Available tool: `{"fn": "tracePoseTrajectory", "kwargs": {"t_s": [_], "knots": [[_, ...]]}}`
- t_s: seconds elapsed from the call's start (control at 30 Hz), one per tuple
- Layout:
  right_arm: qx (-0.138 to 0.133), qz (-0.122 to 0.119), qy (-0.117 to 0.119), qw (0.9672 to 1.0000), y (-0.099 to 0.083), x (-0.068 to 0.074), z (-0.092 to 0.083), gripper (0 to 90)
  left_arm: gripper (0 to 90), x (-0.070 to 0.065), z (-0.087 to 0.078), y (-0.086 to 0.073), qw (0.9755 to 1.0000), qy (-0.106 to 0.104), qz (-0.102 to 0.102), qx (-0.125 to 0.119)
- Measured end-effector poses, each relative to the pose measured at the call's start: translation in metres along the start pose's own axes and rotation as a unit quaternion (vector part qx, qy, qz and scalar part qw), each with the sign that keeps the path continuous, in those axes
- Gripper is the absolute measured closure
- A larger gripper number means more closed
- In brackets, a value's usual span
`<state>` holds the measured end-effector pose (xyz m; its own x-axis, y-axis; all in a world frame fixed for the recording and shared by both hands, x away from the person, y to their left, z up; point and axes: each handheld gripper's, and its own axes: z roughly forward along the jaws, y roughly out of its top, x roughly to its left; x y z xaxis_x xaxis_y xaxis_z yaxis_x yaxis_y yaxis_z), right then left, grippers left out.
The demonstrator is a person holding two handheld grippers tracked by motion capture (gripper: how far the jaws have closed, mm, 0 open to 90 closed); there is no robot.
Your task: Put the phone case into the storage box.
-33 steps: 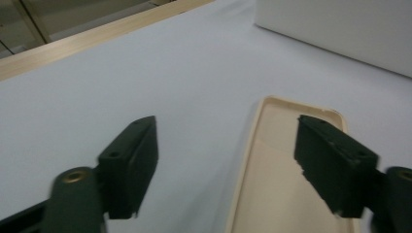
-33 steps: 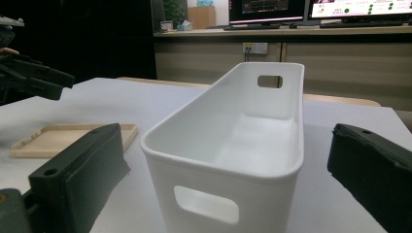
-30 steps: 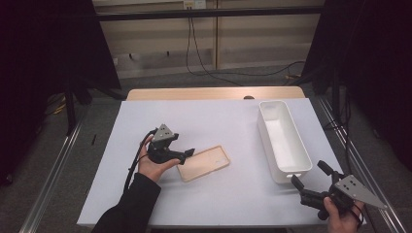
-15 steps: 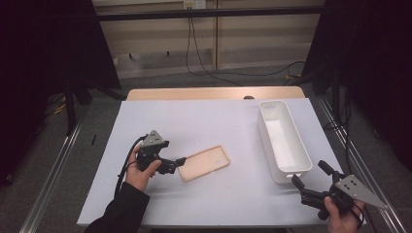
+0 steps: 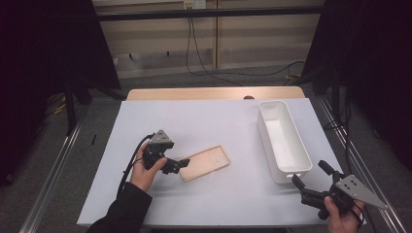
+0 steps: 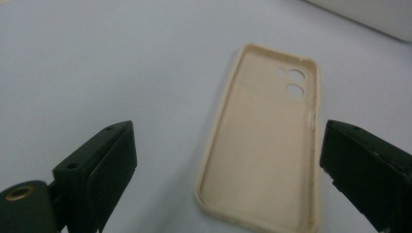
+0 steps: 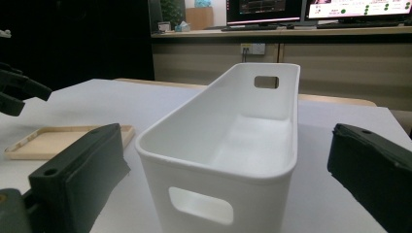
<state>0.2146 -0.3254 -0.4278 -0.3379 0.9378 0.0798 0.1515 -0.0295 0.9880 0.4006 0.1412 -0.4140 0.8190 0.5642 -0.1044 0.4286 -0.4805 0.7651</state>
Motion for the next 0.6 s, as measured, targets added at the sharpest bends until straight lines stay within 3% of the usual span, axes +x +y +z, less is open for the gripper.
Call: {"fn": "tracePoseTrajectory", "kwargs": {"t_s": [0.2, 0.27, 0.4, 0.6], "knots": [[0.001, -0.004, 0.001, 1.0000, 0.000, 0.001, 0.001, 0.0, 6.0, 0.008, 0.013, 0.016, 0.9998, -0.012, 0.015, 0.006], [0.001, -0.004, 0.001, 1.0000, 0.000, 0.000, 0.001, 0.0, 6.0, 0.006, 0.018, 0.020, 0.9995, -0.014, 0.020, 0.021], [0.001, -0.003, 0.002, 1.0000, 0.000, 0.000, 0.000, 0.0, 5.9, 0.003, 0.025, 0.019, 0.9987, -0.022, 0.031, 0.034], [0.001, -0.006, 0.004, 1.0000, 0.000, 0.001, 0.000, 0.0, 5.5, 0.005, 0.030, 0.017, 0.9977, -0.013, 0.040, 0.054]]}}
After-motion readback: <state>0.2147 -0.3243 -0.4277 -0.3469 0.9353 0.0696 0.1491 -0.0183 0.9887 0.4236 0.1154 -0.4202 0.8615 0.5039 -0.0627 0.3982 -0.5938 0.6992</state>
